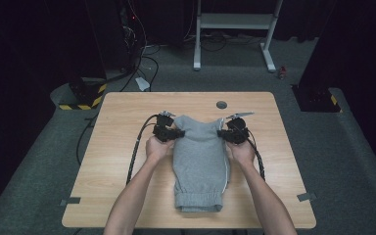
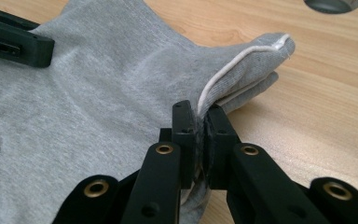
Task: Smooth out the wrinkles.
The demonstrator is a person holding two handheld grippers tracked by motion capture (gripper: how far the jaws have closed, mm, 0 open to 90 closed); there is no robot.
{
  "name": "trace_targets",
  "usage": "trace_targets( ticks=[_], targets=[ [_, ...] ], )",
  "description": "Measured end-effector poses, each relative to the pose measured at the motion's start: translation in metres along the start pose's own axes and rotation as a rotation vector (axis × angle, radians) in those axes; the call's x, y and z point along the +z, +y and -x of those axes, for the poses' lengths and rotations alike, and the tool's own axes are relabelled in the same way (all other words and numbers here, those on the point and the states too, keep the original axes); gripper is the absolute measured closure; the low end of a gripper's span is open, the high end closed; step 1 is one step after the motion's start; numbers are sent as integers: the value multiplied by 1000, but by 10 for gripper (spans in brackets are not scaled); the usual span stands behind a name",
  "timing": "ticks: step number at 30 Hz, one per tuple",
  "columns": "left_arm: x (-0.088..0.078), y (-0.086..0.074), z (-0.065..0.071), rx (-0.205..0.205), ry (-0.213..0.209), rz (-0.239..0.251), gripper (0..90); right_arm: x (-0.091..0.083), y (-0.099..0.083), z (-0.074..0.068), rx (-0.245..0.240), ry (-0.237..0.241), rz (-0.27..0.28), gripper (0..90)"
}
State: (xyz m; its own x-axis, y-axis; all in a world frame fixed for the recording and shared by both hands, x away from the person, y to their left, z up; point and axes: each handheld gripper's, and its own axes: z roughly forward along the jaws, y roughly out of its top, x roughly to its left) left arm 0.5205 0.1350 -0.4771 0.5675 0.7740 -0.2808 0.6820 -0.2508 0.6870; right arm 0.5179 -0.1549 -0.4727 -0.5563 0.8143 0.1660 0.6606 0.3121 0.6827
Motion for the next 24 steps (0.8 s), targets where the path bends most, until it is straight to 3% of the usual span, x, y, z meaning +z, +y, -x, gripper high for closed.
trace_targets(
  ticks=[8, 24],
  targets=[
    [-6, 3, -1, -11, -13, 22, 799, -7, 3, 0, 4, 9, 20, 851],
    [-13, 14, 4, 16, -17, 35, 800, -15, 5, 4, 24, 17, 43, 852]
  ],
)
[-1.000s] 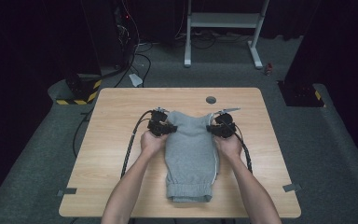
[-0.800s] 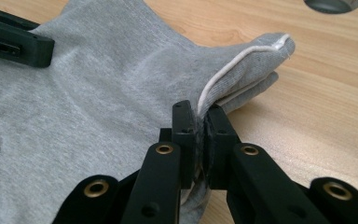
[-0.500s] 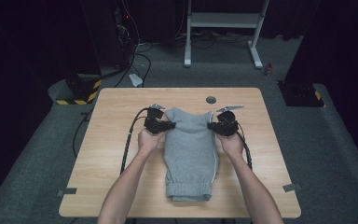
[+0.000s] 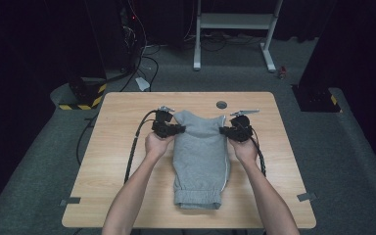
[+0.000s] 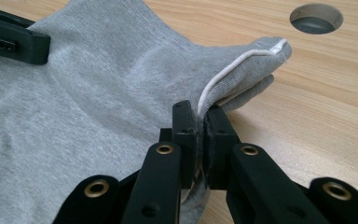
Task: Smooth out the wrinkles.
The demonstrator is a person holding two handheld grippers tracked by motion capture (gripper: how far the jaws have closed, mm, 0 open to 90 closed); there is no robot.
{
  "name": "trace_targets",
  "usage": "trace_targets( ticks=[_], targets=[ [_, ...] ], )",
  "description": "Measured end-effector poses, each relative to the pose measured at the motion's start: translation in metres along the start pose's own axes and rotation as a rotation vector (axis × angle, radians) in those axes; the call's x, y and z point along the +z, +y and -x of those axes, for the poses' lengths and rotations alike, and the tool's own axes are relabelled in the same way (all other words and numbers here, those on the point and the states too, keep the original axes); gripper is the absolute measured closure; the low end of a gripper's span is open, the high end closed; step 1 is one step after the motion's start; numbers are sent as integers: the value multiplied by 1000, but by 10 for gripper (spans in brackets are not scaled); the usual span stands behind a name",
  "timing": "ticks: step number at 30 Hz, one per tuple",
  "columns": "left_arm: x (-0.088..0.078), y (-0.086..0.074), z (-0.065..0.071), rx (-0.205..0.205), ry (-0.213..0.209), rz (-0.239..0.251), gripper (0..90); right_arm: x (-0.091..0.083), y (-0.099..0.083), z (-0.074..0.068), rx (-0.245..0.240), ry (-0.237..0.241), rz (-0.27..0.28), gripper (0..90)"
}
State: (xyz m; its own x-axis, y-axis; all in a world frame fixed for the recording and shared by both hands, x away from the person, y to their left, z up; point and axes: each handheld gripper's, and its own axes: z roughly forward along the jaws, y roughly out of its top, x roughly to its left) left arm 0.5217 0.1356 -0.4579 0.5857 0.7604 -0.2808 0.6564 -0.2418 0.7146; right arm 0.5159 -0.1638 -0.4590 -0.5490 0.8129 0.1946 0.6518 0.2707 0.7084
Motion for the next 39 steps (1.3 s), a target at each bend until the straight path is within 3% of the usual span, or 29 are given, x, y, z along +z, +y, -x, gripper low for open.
trace_targets(
  ticks=[8, 14, 25, 39],
  targets=[
    [-5, 1, -4, -19, 1, 19, 800, -5, 12, -3, -20, -2, 13, 852],
    [-8, 10, 0, 13, 10, 15, 800, -5, 13, -1, -14, -7, 12, 852],
    [-16, 24, 1, 24, 26, 45, 800, -15, 32, -3, -31, -22, 35, 853],
    [-34, 49, -1, 22, 55, 122, 800, -27, 67, -6, -52, -37, 96, 853]
  ],
)
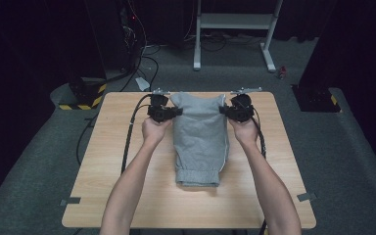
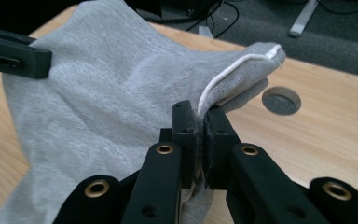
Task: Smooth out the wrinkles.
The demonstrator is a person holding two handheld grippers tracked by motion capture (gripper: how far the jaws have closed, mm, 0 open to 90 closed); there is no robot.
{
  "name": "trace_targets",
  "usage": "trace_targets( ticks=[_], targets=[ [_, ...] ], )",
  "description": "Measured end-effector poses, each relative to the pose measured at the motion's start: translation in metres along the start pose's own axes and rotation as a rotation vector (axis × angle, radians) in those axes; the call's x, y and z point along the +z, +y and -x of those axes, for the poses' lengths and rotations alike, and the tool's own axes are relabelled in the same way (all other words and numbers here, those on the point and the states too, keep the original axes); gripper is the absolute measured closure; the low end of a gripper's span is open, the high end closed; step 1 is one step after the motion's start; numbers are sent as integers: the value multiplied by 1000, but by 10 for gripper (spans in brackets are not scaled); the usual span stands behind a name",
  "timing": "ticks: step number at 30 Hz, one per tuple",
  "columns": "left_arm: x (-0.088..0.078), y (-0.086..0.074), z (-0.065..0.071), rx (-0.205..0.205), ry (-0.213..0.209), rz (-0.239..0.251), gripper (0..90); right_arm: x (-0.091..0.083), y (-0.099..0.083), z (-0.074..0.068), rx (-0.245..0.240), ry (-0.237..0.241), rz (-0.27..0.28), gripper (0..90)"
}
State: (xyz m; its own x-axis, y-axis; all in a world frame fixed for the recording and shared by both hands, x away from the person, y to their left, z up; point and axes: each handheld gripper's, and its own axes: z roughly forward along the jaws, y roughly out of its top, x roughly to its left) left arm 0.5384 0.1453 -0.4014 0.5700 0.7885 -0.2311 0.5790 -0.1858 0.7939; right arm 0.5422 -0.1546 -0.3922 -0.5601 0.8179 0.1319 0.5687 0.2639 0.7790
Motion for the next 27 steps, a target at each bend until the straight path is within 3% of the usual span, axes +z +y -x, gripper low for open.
trace_targets(
  ticks=[5, 27],
  targets=[
    [-7, 4, 4, 20, 4, 14, 800, -8, 7, -6, -21, -6, 14, 852],
    [-22, -6, 15, 57, -26, 26, 800, -26, -5, -16, -52, 19, 43, 853]
  ],
)
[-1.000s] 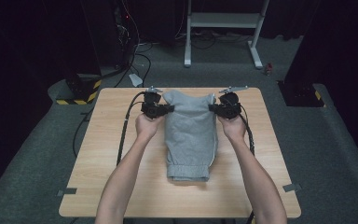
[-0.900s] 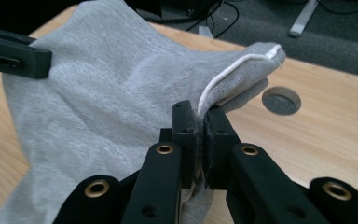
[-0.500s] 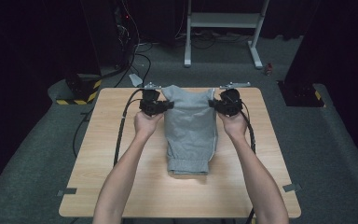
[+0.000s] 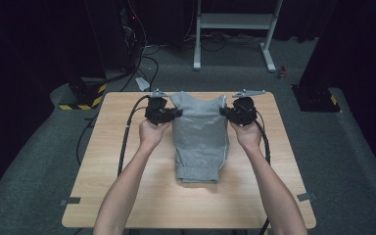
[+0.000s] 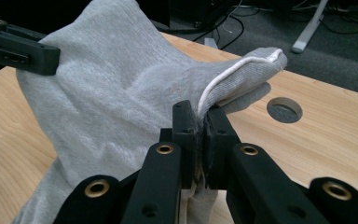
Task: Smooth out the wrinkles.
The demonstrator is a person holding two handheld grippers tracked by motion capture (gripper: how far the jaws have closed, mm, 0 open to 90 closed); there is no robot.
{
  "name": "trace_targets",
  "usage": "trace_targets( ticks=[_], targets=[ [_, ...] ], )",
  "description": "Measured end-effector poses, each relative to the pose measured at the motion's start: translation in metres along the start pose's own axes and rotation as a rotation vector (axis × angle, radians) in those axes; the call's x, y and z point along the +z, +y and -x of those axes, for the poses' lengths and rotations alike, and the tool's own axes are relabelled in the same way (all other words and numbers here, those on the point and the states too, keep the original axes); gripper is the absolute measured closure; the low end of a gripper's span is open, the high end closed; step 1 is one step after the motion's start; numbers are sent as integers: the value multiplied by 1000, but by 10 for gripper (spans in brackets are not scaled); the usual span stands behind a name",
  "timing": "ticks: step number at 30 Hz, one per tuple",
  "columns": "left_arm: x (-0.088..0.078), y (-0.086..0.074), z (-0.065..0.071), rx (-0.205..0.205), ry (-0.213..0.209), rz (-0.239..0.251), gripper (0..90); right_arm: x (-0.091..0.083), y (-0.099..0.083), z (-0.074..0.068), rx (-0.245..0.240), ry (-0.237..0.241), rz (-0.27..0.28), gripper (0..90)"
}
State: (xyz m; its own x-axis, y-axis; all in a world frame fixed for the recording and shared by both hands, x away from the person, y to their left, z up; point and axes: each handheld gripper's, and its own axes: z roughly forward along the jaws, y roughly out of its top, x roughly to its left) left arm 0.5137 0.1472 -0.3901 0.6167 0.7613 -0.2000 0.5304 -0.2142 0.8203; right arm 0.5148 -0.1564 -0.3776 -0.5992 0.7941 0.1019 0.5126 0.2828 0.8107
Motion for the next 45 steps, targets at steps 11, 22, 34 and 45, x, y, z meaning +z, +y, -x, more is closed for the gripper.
trace_targets(
  ticks=[11, 22, 34, 45],
  targets=[
    [-8, -3, 5, 20, -8, 8, 800, -9, -4, -6, -12, 12, 12, 853],
    [-13, -8, 7, 16, -21, 13, 800, -16, -8, -11, -26, 30, 16, 853],
    [-22, -10, 15, 60, -23, 13, 799, -27, -12, -17, -42, 50, 28, 852],
    [-27, -15, 22, 66, -36, 21, 799, -35, -20, -19, -44, 67, 37, 852]
  ],
)
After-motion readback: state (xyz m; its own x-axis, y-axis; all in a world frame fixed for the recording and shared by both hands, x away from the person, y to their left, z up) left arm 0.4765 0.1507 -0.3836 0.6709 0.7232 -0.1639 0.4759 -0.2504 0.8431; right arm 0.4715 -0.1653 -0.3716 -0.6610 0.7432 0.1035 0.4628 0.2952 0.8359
